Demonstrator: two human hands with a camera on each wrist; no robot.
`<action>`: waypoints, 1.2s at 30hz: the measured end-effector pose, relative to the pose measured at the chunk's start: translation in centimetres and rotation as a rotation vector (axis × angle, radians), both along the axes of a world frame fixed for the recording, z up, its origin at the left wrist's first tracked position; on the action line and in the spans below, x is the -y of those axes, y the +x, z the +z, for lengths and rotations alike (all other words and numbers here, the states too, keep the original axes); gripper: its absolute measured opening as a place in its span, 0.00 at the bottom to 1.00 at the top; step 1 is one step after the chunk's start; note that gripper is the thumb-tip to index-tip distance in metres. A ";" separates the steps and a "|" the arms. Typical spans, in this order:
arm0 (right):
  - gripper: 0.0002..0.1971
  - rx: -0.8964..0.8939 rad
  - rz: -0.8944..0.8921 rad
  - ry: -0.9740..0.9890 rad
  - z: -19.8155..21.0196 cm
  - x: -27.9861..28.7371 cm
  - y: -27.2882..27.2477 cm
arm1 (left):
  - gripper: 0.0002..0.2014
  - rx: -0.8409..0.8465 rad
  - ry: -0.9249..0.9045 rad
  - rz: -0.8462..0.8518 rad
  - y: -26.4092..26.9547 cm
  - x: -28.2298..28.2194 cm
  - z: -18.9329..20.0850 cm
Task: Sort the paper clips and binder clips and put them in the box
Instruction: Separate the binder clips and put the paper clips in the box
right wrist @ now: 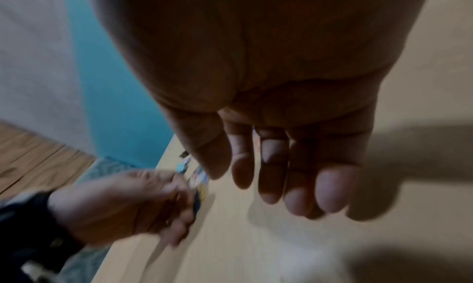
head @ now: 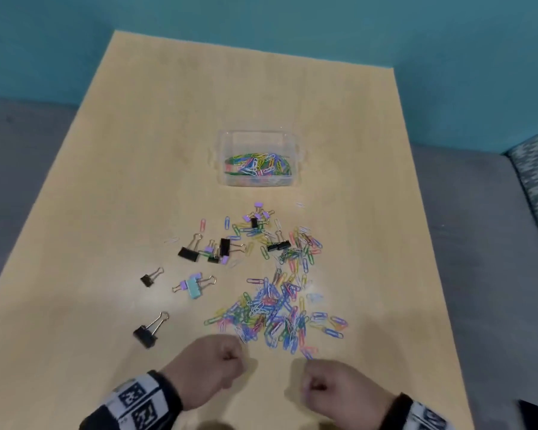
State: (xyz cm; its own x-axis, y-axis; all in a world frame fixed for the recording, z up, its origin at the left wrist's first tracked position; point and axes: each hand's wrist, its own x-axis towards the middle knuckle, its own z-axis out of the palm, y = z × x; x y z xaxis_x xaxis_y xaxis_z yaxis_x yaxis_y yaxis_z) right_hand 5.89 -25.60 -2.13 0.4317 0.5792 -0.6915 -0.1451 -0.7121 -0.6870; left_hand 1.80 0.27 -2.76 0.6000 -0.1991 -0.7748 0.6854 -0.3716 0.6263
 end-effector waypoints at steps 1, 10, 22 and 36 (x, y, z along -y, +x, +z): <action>0.04 0.033 -0.011 0.006 -0.3 -1.1 -0.2 | 0.03 0.056 0.007 0.050 0.3 0.5 -0.3; 0.04 0.559 -0.374 -0.156 -1.1 -1.3 1.6 | 0.09 0.591 0.640 -0.045 1.6 1.2 0.6; 0.45 0.738 -0.018 -0.397 -3.0 -5.8 1.3 | 0.40 0.668 0.782 -0.261 2.7 5.2 -2.9; 0.18 0.766 0.060 -0.397 -1.6 -7.7 5.7 | 0.13 0.637 0.791 -0.267 6.7 4.7 -1.9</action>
State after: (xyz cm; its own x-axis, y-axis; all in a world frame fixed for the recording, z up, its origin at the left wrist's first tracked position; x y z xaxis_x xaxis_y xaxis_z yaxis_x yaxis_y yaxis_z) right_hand 11.61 -17.87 -3.77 0.8383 0.3927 -0.3782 0.3014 -0.9119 -0.2786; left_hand 8.48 -4.45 -4.61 0.9537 0.0398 -0.2982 0.1495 -0.9228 0.3551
